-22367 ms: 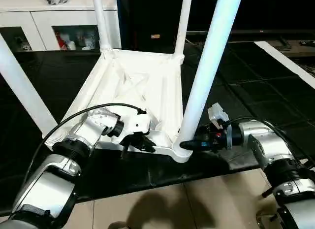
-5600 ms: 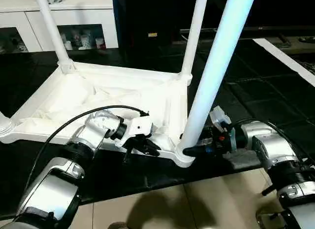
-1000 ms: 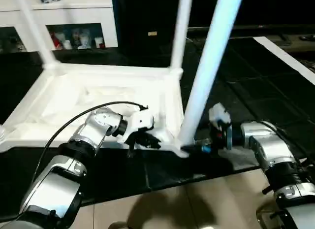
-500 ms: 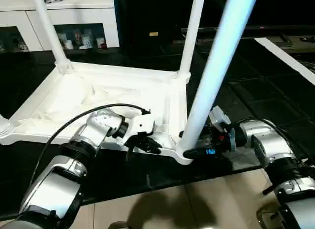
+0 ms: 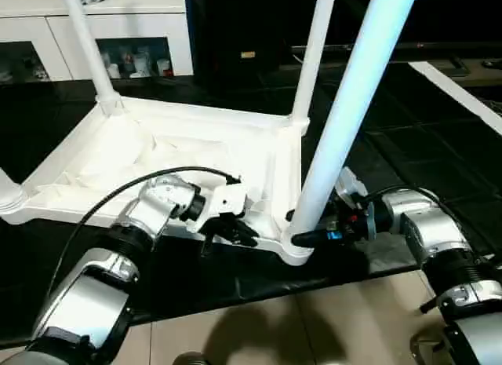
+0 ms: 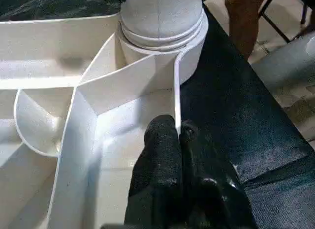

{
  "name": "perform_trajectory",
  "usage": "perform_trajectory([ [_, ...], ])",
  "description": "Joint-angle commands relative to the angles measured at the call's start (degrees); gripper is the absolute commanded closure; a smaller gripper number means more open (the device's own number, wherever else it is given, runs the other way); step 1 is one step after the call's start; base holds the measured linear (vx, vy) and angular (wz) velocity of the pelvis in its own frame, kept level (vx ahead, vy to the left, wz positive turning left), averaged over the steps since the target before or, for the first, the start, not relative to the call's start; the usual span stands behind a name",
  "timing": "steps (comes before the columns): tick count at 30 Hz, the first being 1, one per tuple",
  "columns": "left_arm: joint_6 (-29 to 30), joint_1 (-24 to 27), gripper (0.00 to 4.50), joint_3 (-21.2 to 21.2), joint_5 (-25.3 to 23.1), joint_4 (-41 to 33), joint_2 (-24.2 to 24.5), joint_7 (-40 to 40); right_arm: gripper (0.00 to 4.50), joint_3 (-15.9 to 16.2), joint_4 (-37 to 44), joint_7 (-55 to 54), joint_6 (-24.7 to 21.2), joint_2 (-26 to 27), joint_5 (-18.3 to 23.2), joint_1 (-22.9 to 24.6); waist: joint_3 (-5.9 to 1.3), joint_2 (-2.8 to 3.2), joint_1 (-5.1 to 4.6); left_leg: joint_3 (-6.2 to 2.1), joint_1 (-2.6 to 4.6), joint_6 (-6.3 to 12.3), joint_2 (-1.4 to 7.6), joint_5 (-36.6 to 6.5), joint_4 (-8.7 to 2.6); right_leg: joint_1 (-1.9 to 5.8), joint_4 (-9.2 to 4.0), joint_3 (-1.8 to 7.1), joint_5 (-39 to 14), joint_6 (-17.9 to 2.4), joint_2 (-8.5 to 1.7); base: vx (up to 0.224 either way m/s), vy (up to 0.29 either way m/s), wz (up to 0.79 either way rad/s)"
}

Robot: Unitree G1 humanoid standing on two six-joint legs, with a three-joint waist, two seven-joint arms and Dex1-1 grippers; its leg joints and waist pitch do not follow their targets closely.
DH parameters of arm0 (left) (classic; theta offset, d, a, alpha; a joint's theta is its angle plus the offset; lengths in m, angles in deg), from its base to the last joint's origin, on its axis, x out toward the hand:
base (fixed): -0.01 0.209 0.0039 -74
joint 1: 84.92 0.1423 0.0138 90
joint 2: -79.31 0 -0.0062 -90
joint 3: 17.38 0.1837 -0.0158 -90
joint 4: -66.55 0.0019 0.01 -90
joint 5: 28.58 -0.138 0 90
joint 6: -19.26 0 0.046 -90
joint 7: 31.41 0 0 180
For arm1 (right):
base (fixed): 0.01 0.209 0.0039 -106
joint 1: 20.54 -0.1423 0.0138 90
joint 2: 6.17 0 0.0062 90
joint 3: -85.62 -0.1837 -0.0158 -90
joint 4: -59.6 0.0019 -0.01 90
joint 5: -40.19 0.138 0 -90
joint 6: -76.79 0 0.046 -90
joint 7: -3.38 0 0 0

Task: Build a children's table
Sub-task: Rotate leg to tighten

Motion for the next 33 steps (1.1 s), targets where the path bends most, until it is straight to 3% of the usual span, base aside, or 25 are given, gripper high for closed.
perform_trajectory([
  [1,1.9,-1.2,4.5,-0.7,-0.4,0.7,-1.1,-4.4,2.38,0.6,2.9,0.7,-1.4,0.6,1.3,2.4,-4.35,-0.22,-0.43,0.51,0.55,3.53,1.15,-11.7,-3.58,3.5,-3.31,1.96,-11.1,-14.5,-2.67,0.0,0.0,0.0],
  [4,5.0,-1.3,4.5,-2.3,0.6,0.7,-2.6,-7.7,2.44,-0.1,5.6,-4.9,-3.7,1.9,1.2,4.9,-4.12,-0.2,0.04,0.5,0.69,3.37,1.17,-12.8,-3.71,3.34,-3.63,2.0,-13.1,-14.0,-2.7,0.0,0.0,0.0],
  [6,7.1,-1.6,4.5,-3.1,0.8,0.7,-3.8,-11.1,2.45,-1.1,6.3,-13.0,-5.2,4.1,-0.2,5.9,-3.78,-0.14,-0.21,0.37,0.61,2.14,1.13,-14.9,-4.07,3.25,-3.98,2.04,-17.2,-12.5,-2.68,0.0,0.0,0.0],
  [7,7.1,-1.6,4.5,-3.1,0.8,0.7,-3.8,-11.1,2.48,-1.1,6.3,-13.0,-5.2,4.1,-0.2,5.9,-3.5,-0.23,-0.53,0.24,0.59,1.21,0.83,-17.1,-4.23,3.2,-4.53,1.9,-22.6,-10.6,-2.82,0.0,0.0,0.0],
  [8,9.3,-2.1,4.5,-3.5,0.5,0.7,-4.9,-14.2,2.49,-2.7,6.2,-20.6,-7.1,6.8,-0.9,5.9,-3.38,-0.36,-0.91,0.06,0.77,0.44,0.68,-18.7,-4.35,3.18,-5.05,1.83,-27.8,-8.5,-2.91,0.0,0.0,0.0],
  [10,12.8,-2.9,4.5,-4.8,1.1,0.6,-7.0,-18.2,2.5,-4.0,5.9,-28.2,-9.4,10.2,-1.3,5.5,-3.05,-0.19,-1.89,-0.23,1.17,-0.55,0.49,-21.1,-4.48,2.66,-5.73,1.64,-33.3,-6.6,-2.93,0.0,0.0,0.0],
  [11,15.8,-3.8,4.5,-5.9,1.6,0.6,-8.9,-21.6,2.5,-4.9,5.3,-33.8,-10.9,13.0,-1.6,4.7,-3.15,-0.25,-2.49,-0.5,0.99,-1.13,0.31,-21.3,-4.58,2.86,-5.95,1.42,-35.5,-5.2,-2.98,0.0,0.0,0.0],
  [13,18.3,-4.6,4.5,-7.0,2.0,0.6,-10.6,-24.9,2.51,-5.8,4.5,-38.8,-12.1,15.6,-1.8,3.7,-3.28,-0.26,-3.12,-0.74,0.97,-1.28,0.19,-21.3,-4.55,2.85,-6.23,1.2,-36.6,-4.5,-3.05,0.0,0.0,0.0],
  [15,21.1,-6.1,4.5,-8.4,2.5,0.7,-13.9,-31.0,2.51,-7.7,1.3,-47.7,-12.8,20.4,-1.6,0.5,-3.45,-0.16,-4.23,-0.74,0.82,-0.89,0.1,-20.5,-4.54,2.77,-6.25,1.14,-34.0,-5.2,-2.84,0.0,0.0,0.0],
  [16,21.6,-6.6,4.5,-8.8,2.7,0.9,-15.1,-33.0,2.51,-8.2,-0.2,-50.0,-13.2,21.7,-1.3,-0.9,-3.5,-0.02,-4.58,-0.82,0.5,-0.57,0.02,-20.2,-4.64,3.09,-6.21,0.98,-32.5,-5.6,-2.7,0.0,0.0,0.0],
  [18,21.9,-7.1,4.5,-9.1,2.7,0.9,-16.5,-35.2,2.51,-9.0,-2.5,-53.3,-13.3,23.2,-1.2,-3.0,-3.66,0.04,-4.8,-0.62,0.71,0.04,0.08,-19.6,-4.64,2.89,-6.12,1.19,-28.9,-6.7,-2.53,0.0,0.0,0.0],
  [19,21.7,-7.3,4.5,-8.9,2.4,0.7,-17.2,-36.4,2.51,-9.3,-4.1,-55.4,-12.5,24.1,-1.7,-4.4,-3.64,-0.28,-4.93,-0.35,0.81,0.48,0.03,-19.6,-4.55,2.73,-6.02,1.36,-26.8,-7.7,-2.33,0.0,0.0,0.0],
  [20,21.5,-7.2,4.5,-8.8,2.2,0.4,-17.2,-36.4,2.51,-9.9,-4.6,-55.6,-12.0,24.6,-1.5,-4.8,-3.73,-0.14,-5.01,-0.31,0.62,0.79,0.03,-18.9,-4.55,2.96,-5.73,1.49,-24.9,-8.5,-2.39,0.0,0.0,0.0],
  [22,21.2,-6.9,4.5,-8.6,1.7,-0.1,-16.9,-36.0,1.81,-10.1,-4.5,-55.8,-11.3,24.7,-1.9,-5.0,-3.89,-0.38,-4.97,-0.01,0.58,1.59,0.15,-17.0,-4.46,3.09,-5.41,1.73,-20.8,-9.6,-2.39,0.0,0.0,0.0],
  [24,20.8,-6.4,4.5,-8.2,1.1,-0.5,-16.2,-35.3,1.81,-10.3,-4.3,-56.1,-11.0,24.6,-2.4,-4.9,-4.01,-0.3,-4.85,0.21,0.59,2.31,0.17,-14.9,-4.31,3.27,-4.96,1.91,-17.1,-10.9,-2.39,0.0,0.0,0.0],
  [25,20.7,-6.2,4.5,-8.0,0.7,-0.7,-15.7,-35.1,1.67,-10.2,-4.2,-55.4,-10.6,24.2,-2.9,-4.6,-4.05,-0.56,-4.76,0.31,0.45,2.83,0.12,-13.6,-4.28,3.51,-4.82,1.87,-15.8,-11.3,-2.4,0.0,0.0,0.0],
  [30,18.9,-4.9,4.5,-7.4,0.6,-1.2,-13.0,-31.9,1.3,-9.1,-3.6,-51.4,-7.5,20.7,-3.6,-2.8,-4.46,-0.46,-4.16,0.42,0.14,4.44,0.17,-7.9,-3.95,4.06,-3.97,1.97,-9.8,-12.5,-2.5,0.0,0.0,0.0],
  [33,15.8,-3.8,4.5,-6.4,0.3,-1.0,-9.7,-26.9,0.96,-8.3,-0.5,-43.1,-5.7,15.8,-2.9,0.2,-4.59,-0.42,-3.89,0.51,0.14,5.97,0.22,-5.6,-3.66,4.12,-3.4,1.93,-4.2,-14.3,-2.36,0.0,0.0,0.0],
])
